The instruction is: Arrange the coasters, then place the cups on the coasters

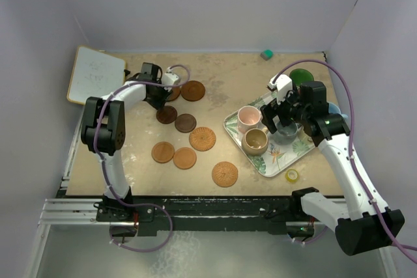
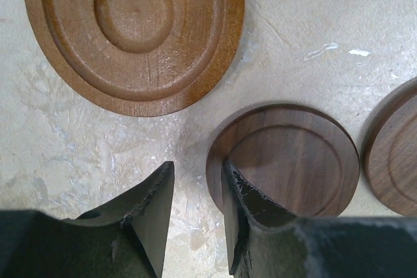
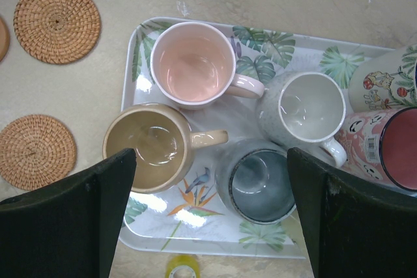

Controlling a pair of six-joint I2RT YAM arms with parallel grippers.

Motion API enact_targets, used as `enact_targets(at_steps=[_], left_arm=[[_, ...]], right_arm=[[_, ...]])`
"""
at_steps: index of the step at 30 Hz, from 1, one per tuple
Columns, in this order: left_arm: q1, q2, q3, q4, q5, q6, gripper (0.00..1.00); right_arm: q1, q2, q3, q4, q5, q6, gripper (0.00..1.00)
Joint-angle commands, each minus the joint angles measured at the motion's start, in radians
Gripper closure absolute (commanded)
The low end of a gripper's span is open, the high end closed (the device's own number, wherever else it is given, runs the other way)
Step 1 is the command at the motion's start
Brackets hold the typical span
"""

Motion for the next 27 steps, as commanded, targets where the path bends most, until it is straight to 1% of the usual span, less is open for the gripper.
enact_targets(at_steps=[1,18,23,27], left_arm=[[0.014,0.011,0.040,0.024,-0.006,-0.024,0.68],[0.016,0.027,0.080,0.021,-0.003,-0.036,0.69],[0.016,-0.016,0.074,0.013,0.023,-0.047,0.68],[0.013,-0.090,0.039,0.034,0.080,-0.061,0.64]], right_arm=[[-0.005,-0.018,0.004,0.027,-0.016,-0.013,0.00],[-0.008,-0.019,0.005,0.025,-0.019,-0.013,0.00],[-0.010,-0.020,0.004,0.025,-0.019,-0.013,0.00],[-0.011,-0.020,0.004,0.025,-0.019,-0.013,0.00]])
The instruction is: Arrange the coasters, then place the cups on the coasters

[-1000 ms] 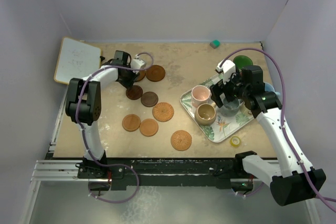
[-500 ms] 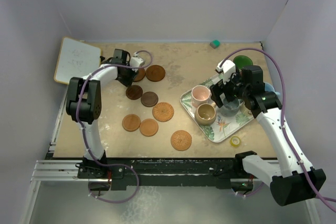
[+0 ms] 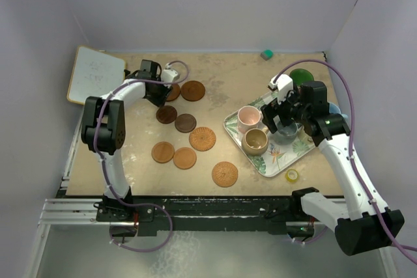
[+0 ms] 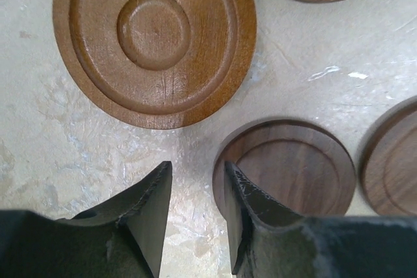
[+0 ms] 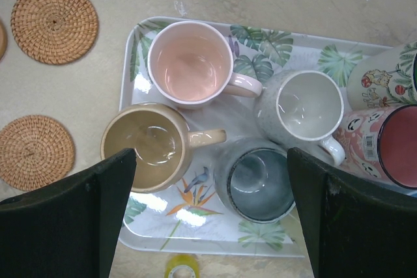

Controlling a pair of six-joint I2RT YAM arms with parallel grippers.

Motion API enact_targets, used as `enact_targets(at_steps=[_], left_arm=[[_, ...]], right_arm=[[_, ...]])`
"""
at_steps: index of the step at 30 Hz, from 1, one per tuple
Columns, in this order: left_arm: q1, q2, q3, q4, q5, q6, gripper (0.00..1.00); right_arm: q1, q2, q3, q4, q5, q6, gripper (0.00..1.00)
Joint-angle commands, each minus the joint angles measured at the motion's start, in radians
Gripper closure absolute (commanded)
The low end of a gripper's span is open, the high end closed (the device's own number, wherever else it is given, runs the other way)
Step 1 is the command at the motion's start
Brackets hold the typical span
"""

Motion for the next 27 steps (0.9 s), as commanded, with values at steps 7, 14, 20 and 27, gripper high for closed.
enact_targets(at_steps=[7,14,20,27], left_arm=[[-0.034,-0.234,-0.099,0.087,0.155,-0.015,0.53],[-0.098,-0.291,-0.182,0.054,0.262,0.119,0.43],[-0.161,-0.344,-0.305,0.030,0.284,0.256,0.39],[-0.238,-0.325,-0.365,0.036,0.240,0.317,0.39]], right_arm=[[-0.006,-0.022,0.006,0.024,-0.018,-0.013,0.00],[-0.015,-0.034,0.006,0.024,-0.017,-0.013,0.00],[-0.019,-0.036,0.007,0.024,-0.020,-0.012,0.00],[-0.020,-0.037,0.007,0.024,-0.021,-0.012,0.00]])
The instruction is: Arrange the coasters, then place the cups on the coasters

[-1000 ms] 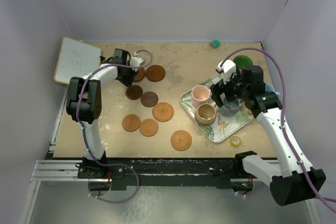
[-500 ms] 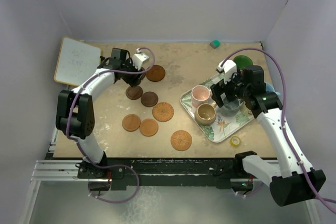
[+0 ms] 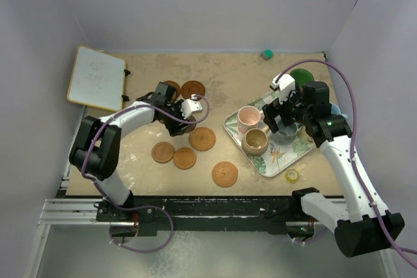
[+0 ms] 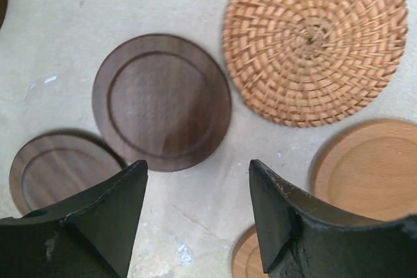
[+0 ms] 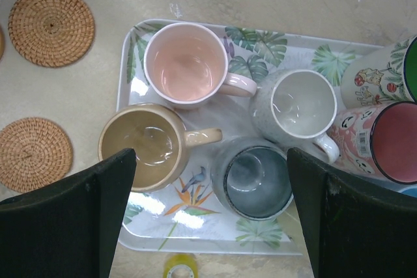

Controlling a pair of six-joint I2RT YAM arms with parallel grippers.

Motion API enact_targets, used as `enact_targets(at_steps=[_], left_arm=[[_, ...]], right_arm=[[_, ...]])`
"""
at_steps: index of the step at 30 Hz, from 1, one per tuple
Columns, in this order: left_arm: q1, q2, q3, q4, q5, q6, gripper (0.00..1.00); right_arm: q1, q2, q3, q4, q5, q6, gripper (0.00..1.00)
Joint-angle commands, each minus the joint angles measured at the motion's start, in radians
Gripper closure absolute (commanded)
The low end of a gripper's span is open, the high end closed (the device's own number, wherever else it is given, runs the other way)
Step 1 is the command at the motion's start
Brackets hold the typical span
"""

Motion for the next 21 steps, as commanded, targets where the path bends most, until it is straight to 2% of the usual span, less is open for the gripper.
enact_targets(at_steps=[1,7,21], left_arm=[[-0.037,-0.010,-0.002,0.019,0.003,0.070,0.39],[-0.054,0.047,0.032,0.021,-0.006,0.068,0.42],[-0.093,0.183,0.144,0.020,-0.010,0.086,0.58]], right_arm=[[-0.007,-0.020,0.008,0.024,-0.021,-0.013,0.00],[-0.008,-0.016,0.007,0.022,-0.026,-0.012,0.00],[-0.008,-0.019,0.008,0.021,-0.024,-0.013,0.00]])
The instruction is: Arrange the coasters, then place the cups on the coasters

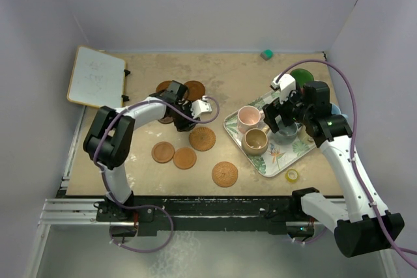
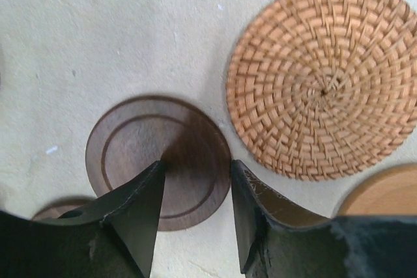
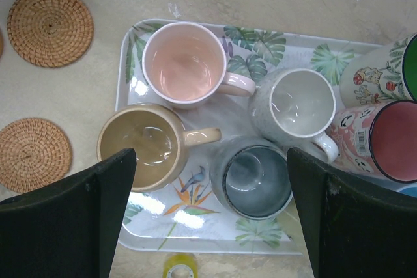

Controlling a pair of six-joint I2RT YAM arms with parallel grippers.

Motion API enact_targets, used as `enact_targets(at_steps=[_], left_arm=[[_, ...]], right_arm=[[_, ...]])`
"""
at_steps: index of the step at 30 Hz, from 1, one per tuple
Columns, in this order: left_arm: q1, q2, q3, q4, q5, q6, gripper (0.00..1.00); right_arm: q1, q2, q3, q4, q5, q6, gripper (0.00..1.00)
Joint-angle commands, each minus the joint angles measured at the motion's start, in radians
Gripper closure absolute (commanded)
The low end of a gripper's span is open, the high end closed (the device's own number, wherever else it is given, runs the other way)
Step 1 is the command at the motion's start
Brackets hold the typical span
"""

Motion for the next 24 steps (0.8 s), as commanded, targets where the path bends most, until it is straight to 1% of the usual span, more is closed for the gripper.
enact_targets(at_steps=[1,8,13,17,19,22,24], left_arm=[[-0.018,0.053,0.060,0.014,0.010,0.030,0.59],[-0.036,0.110,0.136,0.011,0.017,0.027,0.63],[-0.038,0.077,0.162,-0.011,0.072,0.003,0.63],[-0.038,-0.002,0.133,-0.016,0.096,0.002,0.58],[-0.038,-0.052,0.101,-0.009,0.094,0.007,0.53],[-0.036,-0.115,0.049,0.005,0.061,0.018,0.47],[-0.033,-0.143,0.017,0.010,0.030,0.031,0.45]], right_arm=[[-0.003,-0.019,0.007,0.021,-0.023,-0.014,0.00],[-0.003,-0.019,0.007,0.019,-0.023,-0.015,0.00],[-0.005,-0.019,0.008,0.019,-0.023,-0.015,0.00],[-0.005,-0.019,0.007,0.019,-0.022,-0.015,0.00],[-0.005,-0.018,0.008,0.019,-0.024,-0.015,0.00],[-0.005,-0.019,0.009,0.019,-0.024,-0.015,0.00],[-0.005,-0.020,0.009,0.019,-0.023,-0.015,0.00]])
